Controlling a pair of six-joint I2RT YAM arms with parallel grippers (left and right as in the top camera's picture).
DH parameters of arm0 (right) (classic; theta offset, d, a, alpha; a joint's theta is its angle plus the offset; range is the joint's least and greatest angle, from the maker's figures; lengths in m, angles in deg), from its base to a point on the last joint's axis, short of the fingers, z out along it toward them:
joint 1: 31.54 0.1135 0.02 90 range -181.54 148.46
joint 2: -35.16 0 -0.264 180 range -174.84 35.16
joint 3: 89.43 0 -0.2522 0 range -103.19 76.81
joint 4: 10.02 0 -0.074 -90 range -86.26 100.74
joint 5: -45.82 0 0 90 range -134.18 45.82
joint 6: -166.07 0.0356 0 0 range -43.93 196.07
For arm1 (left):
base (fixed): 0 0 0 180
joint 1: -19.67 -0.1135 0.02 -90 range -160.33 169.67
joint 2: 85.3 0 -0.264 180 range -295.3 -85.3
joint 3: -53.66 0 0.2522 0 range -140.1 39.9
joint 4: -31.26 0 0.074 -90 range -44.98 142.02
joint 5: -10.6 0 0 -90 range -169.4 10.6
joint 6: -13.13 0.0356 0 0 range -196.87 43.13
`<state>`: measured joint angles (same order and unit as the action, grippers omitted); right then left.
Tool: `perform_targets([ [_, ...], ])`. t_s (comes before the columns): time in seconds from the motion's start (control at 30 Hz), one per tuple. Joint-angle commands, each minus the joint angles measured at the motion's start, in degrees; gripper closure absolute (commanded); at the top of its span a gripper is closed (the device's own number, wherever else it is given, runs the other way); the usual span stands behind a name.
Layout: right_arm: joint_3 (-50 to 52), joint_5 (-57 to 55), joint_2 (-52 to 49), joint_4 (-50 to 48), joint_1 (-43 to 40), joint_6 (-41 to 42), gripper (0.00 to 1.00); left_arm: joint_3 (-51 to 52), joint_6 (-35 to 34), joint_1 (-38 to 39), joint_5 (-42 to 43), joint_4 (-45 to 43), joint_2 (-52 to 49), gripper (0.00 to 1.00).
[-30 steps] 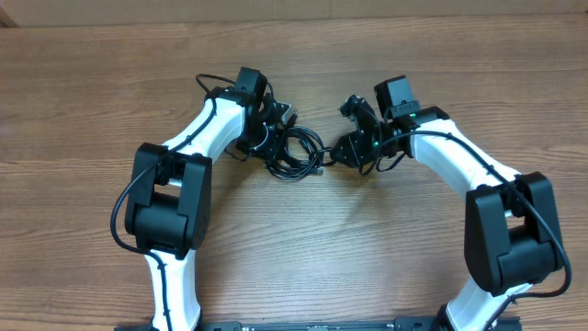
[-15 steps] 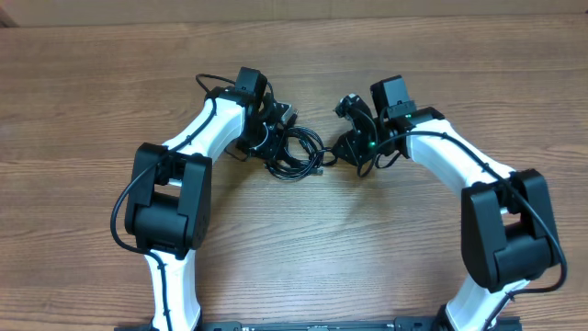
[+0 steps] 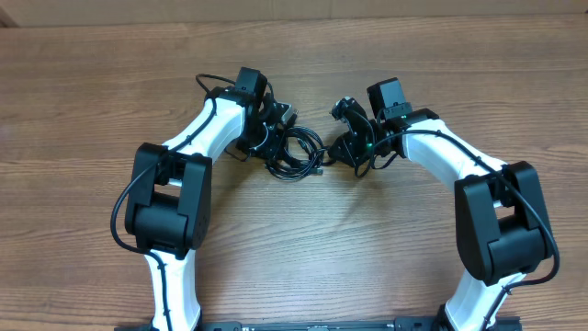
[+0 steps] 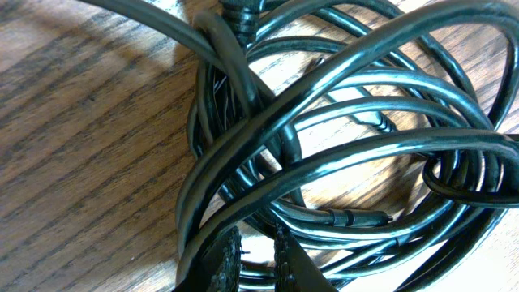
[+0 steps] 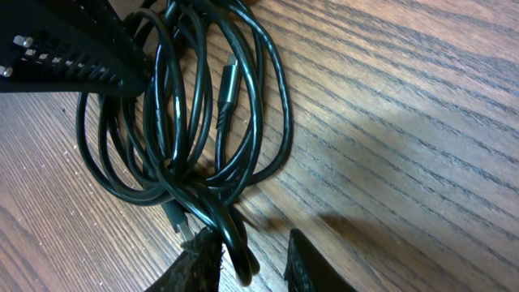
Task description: Untangle cables
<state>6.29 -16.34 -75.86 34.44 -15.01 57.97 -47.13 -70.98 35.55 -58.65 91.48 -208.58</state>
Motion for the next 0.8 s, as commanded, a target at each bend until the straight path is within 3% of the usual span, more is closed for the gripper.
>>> perform_targets([
  [0.0, -1.4, 1.64, -0.46, -0.87, 0.24, -0.44, 0.73, 0.26, -0.79, -0.44, -1.22, -0.02, -1.44, 0.83],
  [0.2, -1.22, 2.25, -1.84, -2.05, 0.24, -0.42, 0.78, 0.26, -0.79, -0.44, -1.22, -0.02, -1.44, 0.83],
  [0.33, -1.22, 1.92, -2.14, -1.92, 0.2, -0.7, 0.96, 0.26, -0.79, -0.44, -1.25, -0.02, -1.44, 0.83],
  [0.77, -1.25, 9.99, 4.96, 3.04, -4.44, 6.12, 0.96, 0.26, -0.79, -0.44, -1.25, -0.04, -1.44, 0.83],
])
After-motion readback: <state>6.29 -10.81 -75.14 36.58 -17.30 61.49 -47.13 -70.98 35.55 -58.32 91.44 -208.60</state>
